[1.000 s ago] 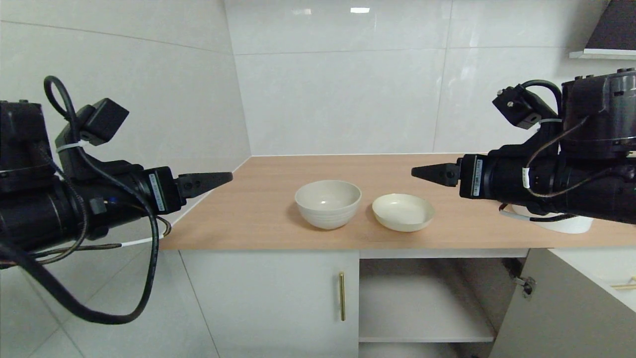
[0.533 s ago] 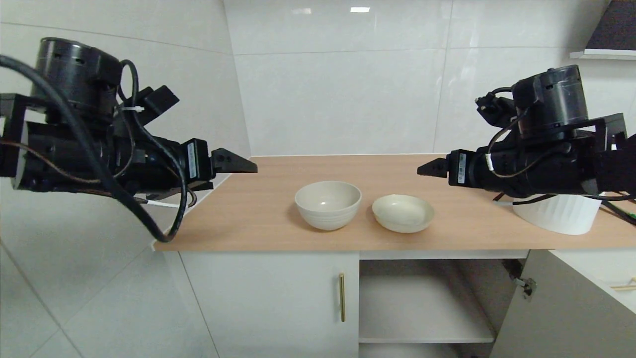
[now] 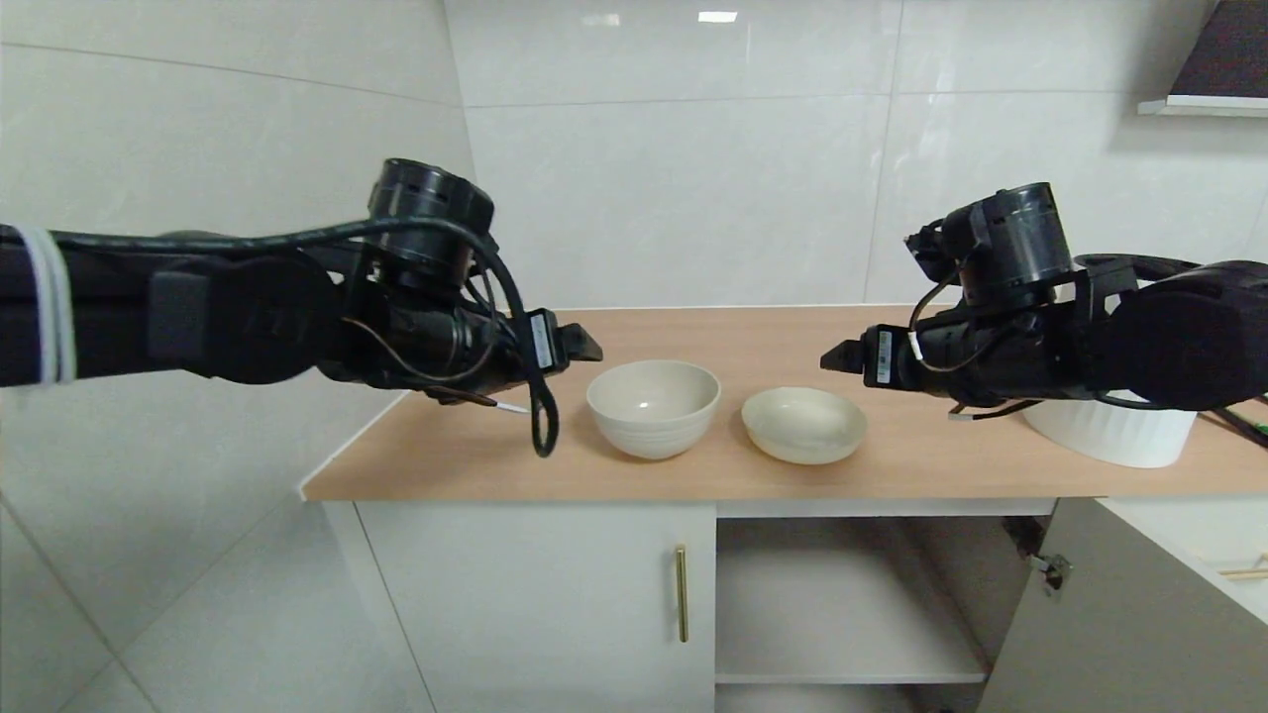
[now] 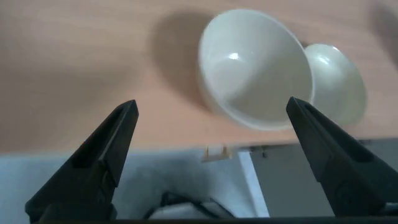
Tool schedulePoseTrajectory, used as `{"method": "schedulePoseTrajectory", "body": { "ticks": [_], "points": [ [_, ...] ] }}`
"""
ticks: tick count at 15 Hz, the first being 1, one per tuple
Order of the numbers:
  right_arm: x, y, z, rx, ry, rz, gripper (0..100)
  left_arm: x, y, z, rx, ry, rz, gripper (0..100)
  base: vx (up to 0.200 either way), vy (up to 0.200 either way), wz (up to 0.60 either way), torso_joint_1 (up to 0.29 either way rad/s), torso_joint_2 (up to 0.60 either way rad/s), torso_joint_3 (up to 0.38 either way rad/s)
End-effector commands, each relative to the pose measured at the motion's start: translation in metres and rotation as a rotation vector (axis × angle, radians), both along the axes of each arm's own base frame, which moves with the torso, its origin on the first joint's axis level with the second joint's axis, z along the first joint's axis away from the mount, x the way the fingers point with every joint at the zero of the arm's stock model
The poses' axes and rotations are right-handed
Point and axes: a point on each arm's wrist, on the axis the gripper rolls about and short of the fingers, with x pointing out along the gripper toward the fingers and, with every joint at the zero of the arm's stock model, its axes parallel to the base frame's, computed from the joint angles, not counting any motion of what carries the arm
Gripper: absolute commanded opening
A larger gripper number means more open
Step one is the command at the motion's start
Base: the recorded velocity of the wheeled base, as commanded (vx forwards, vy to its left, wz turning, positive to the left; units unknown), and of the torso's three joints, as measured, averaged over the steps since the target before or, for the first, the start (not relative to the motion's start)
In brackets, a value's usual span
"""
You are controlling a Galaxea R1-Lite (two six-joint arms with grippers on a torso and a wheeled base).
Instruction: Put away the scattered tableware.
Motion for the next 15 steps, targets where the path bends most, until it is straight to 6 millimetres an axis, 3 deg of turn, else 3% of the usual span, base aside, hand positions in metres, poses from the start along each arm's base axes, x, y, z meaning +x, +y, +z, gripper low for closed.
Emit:
{"method": "schedulePoseTrajectory", "body": {
  "ticks": [1,5,11,12,15],
  "points": [
    [0.003,0.001,-0.005,-0.004,0.012,0.0,100,0.017,-0.015,-0.041,0.037,0.069,-0.007,100,0.0,0.0,0.0,0.0,0.0,0.0],
    [0.007,0.0,-0.007,0.001,0.005,-0.014,100,0.038,-0.027,-0.071,0.049,0.057,0.007,100,0.0,0.0,0.0,0.0,0.0,0.0],
    [0.007,-0.002,-0.005,0.005,-0.004,-0.019,100,0.039,-0.028,-0.07,0.038,0.031,0.01,100,0.0,0.0,0.0,0.0,0.0,0.0],
    [0.007,-0.002,-0.004,0.005,-0.005,-0.019,100,0.039,-0.028,-0.069,0.038,0.03,0.01,0,0.0,0.0,0.0,0.0,0.0,0.0],
    [0.007,-0.002,-0.005,0.006,-0.003,-0.016,100,0.038,-0.027,-0.065,0.013,0.027,0.026,0,0.0,0.0,0.0,0.0,0.0,0.0]
  ]
}}
